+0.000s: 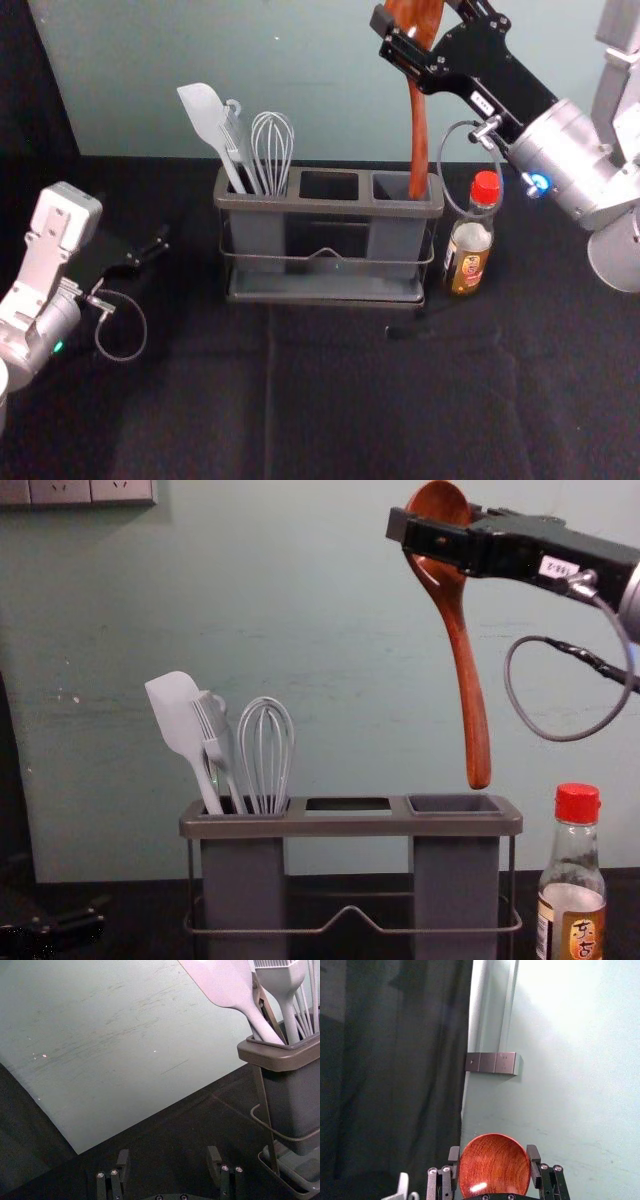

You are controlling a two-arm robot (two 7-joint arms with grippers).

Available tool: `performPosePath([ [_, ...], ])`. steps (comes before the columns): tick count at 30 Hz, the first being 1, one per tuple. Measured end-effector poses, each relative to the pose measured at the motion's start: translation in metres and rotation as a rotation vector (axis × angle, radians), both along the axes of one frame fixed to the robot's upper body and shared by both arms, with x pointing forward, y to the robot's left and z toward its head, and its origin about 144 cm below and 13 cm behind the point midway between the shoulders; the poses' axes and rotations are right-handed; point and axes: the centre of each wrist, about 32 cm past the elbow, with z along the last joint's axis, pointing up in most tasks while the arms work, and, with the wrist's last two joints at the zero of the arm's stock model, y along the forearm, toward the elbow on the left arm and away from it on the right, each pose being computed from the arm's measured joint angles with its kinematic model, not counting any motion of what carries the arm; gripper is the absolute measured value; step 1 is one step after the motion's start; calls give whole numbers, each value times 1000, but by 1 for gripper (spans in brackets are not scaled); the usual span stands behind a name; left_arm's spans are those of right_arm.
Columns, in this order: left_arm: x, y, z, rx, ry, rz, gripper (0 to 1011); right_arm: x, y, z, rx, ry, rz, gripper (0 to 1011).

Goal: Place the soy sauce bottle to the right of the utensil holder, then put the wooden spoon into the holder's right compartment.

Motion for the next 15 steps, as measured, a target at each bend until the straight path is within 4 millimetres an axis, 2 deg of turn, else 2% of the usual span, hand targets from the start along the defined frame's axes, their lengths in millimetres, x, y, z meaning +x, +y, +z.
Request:
performPosePath([
  [15,0,0,0,0,0,0,1005,25,10,-14,0,-21,-19,820],
])
